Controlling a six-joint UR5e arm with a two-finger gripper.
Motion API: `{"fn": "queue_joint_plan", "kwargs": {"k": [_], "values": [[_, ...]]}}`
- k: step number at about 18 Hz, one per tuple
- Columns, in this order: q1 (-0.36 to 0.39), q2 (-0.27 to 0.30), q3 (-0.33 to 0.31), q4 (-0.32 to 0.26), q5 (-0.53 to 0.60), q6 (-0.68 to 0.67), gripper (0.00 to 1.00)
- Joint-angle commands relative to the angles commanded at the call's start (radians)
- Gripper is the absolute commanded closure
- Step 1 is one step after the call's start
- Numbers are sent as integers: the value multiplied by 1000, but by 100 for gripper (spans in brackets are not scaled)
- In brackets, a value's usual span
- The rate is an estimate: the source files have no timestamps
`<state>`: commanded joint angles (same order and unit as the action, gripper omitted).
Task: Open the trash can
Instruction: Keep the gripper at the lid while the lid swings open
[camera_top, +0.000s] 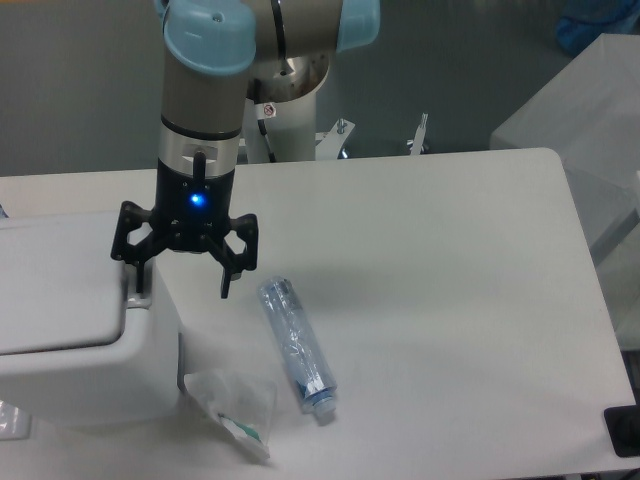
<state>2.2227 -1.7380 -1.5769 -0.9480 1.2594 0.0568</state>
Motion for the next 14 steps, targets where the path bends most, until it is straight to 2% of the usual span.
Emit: {"fn": "queue_joint_plan", "kwargs": {"k": [9,14], "values": [[0,6,12,11,0,6,0],[12,5,80,23,6,8,0]]}}
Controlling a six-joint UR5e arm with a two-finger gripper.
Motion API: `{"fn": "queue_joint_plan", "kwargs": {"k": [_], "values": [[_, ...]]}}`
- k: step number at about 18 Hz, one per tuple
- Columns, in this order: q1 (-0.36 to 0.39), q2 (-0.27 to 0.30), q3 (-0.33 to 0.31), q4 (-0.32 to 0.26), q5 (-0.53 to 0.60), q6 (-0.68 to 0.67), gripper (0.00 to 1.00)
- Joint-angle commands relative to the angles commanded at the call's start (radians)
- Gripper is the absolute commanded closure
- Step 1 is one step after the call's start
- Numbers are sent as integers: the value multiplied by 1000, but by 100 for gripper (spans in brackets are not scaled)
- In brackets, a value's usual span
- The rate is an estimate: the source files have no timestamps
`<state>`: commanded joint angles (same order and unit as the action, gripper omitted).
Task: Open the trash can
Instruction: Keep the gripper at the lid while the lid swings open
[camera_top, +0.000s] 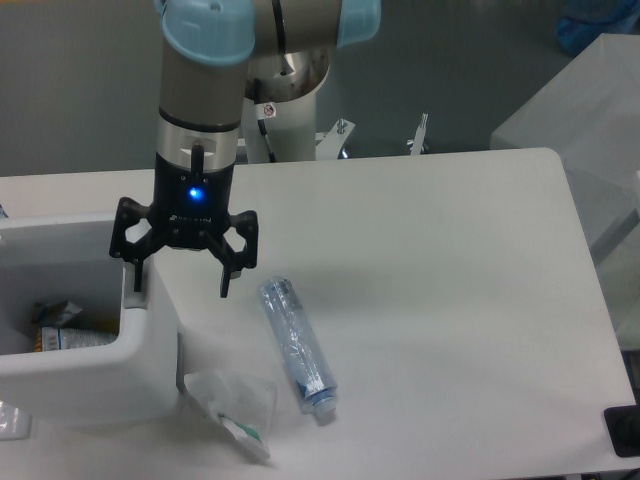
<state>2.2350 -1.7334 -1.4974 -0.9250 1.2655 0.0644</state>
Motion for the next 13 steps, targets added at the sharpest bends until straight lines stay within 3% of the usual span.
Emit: {"fn": "queue_joint_plan", "kwargs": {"k": [4,9,13], "values": [[45,0,57,-3,92,12,0],[58,-3,55,-25,279,141,0],[69,-5,49,-70,350,244,0]]}}
